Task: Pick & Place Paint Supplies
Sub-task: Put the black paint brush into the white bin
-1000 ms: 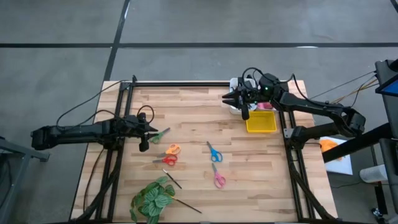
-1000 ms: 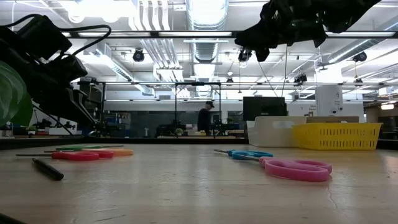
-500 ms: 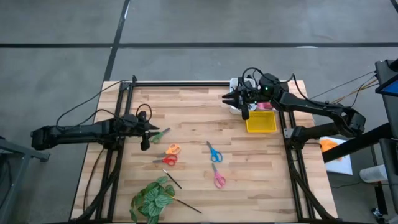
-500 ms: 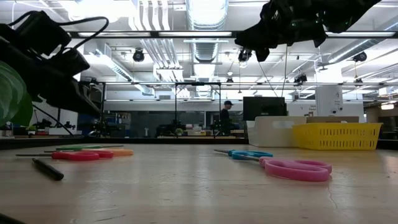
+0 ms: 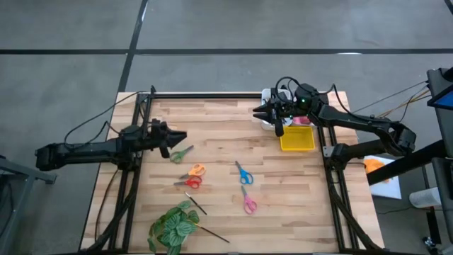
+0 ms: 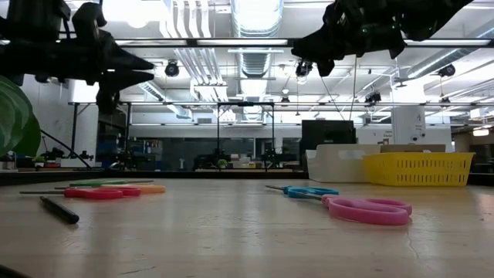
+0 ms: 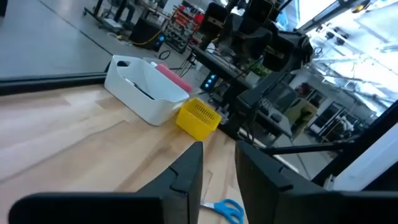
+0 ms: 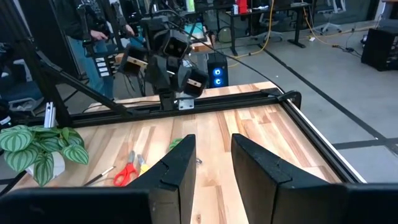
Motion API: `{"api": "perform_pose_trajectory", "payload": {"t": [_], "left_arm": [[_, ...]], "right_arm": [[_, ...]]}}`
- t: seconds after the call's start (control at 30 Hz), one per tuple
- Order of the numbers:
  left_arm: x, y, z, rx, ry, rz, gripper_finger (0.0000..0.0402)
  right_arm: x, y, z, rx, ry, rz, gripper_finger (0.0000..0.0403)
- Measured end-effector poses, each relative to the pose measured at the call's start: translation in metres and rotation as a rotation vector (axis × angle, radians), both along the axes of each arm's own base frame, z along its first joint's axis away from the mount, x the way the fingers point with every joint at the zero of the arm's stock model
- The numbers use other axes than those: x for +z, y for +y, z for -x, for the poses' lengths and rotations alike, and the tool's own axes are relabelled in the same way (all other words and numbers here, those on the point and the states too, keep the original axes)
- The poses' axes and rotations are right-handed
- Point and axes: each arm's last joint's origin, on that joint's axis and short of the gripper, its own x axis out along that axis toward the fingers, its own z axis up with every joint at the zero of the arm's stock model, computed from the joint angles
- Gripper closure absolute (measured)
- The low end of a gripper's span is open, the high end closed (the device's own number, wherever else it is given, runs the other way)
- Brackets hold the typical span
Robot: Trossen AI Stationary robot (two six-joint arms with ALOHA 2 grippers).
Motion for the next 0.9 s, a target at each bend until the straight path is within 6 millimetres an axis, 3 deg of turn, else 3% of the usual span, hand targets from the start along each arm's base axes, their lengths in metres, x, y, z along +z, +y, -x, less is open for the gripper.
{"api": "perform_pose_trajectory", "payload": {"t": [0.3,0.43,0.57,0.73,0.9], "left_arm": [[0.001,0.000,0.000,0.000,-0.005,-0.005,0.0305],[0.003,0.000,0.000,-0.010,-0.061,0.134,0.0305],[0.009,-0.004,-0.003,-0.161,0.008,0.067,0.0305],[0.038,-0.007,-0.004,-0.271,0.116,0.004,0.0305],[0.081,-0.009,-0.007,-0.294,0.122,-0.098,0.0305]], "right_arm": [[0.000,0.000,0.000,0.000,0.000,0.000,0.0303],[0.000,0.000,0.000,0.001,0.000,0.001,0.0303],[0.000,0.000,0.000,0.001,0.000,0.001,0.0303],[0.000,0.000,0.000,-0.001,0.000,0.001,0.0303],[0.000,0.000,0.000,-0.002,0.000,0.002,0.0303]]}}
